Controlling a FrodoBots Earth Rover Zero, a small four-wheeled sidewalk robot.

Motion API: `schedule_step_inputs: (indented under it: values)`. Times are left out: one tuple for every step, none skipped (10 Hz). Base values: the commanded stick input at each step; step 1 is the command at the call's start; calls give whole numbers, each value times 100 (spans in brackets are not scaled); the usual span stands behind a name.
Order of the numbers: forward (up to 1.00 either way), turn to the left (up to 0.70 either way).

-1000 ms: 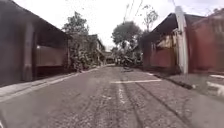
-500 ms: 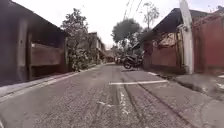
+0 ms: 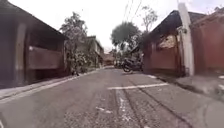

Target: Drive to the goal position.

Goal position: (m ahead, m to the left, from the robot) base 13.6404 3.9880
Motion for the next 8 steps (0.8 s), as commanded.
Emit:
schedule_step_inputs:
  values:
    - [70, -5]
    - [70, 1]
    - [70, 1]
    - [70, 1]
    - [70, 1]
    - [70, 1]
    - [70, 1]
    - [70, 1]
